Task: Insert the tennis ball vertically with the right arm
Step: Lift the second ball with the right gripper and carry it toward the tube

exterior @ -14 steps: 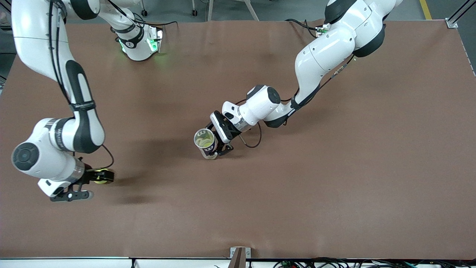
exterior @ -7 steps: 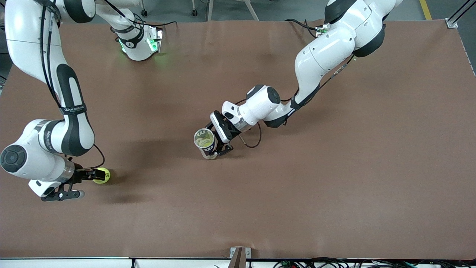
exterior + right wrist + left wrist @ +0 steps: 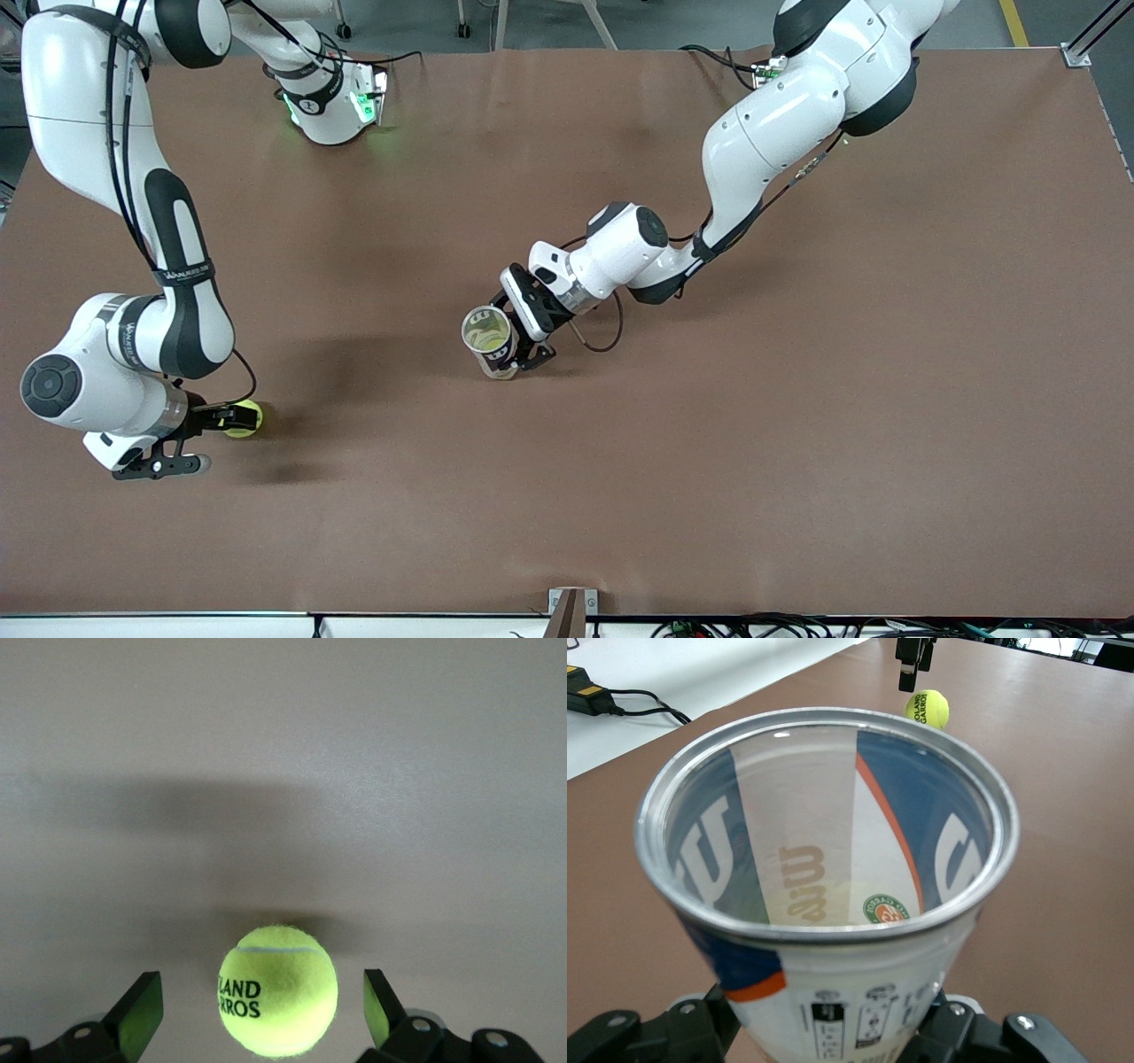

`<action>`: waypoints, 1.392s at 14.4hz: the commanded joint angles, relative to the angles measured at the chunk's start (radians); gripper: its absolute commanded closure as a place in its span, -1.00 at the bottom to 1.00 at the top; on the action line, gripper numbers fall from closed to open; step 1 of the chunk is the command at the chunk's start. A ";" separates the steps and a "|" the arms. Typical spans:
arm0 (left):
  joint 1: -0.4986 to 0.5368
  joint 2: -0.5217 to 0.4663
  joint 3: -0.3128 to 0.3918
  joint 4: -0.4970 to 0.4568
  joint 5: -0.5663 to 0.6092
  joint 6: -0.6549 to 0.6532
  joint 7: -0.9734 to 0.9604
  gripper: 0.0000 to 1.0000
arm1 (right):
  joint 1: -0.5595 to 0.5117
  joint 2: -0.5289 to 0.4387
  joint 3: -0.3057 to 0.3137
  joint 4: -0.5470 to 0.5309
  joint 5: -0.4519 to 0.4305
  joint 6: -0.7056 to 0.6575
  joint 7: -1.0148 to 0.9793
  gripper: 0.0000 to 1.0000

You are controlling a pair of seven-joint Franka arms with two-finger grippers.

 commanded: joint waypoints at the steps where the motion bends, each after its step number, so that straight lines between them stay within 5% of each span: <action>1: -0.012 0.000 0.014 0.011 -0.014 0.000 0.005 -0.54 | -0.018 0.008 0.014 0.005 -0.020 0.009 -0.011 -1.00; 20: -0.010 0.000 0.014 0.011 -0.013 0.000 0.007 -0.54 | -0.024 0.020 0.016 -0.048 -0.058 0.063 -0.016 -1.00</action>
